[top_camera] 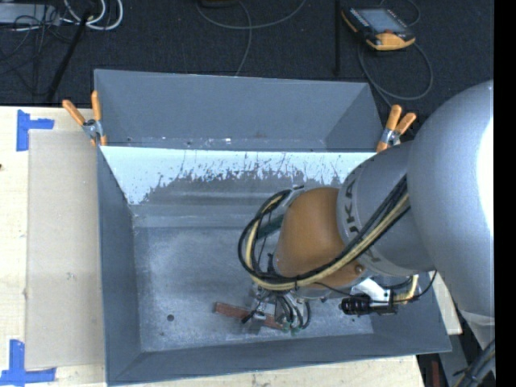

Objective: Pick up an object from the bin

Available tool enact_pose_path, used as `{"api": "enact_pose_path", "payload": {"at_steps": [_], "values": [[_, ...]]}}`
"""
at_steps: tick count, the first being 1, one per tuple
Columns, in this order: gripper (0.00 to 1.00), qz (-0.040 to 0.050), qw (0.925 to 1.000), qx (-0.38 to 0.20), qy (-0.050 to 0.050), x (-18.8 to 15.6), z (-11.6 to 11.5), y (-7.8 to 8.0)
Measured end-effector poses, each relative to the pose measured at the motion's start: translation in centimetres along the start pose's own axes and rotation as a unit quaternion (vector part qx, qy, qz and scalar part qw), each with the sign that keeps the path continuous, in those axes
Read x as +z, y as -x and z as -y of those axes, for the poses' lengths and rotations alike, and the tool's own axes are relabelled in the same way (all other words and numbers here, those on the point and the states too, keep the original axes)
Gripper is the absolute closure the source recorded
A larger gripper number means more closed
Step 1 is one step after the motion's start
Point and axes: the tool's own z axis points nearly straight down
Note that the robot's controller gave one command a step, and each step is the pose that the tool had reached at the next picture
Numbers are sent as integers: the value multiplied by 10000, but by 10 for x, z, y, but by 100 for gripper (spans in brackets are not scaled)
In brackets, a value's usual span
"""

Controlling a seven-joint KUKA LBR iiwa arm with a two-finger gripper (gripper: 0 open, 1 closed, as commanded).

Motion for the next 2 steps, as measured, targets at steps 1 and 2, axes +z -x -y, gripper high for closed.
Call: {"api": "enact_pose_path", "payload": {"at_steps": [1,2], "values": [[100,1,10000,-5,-1,-11,1,0],[100,3,10000,-14,1,-37,2,1]]}}
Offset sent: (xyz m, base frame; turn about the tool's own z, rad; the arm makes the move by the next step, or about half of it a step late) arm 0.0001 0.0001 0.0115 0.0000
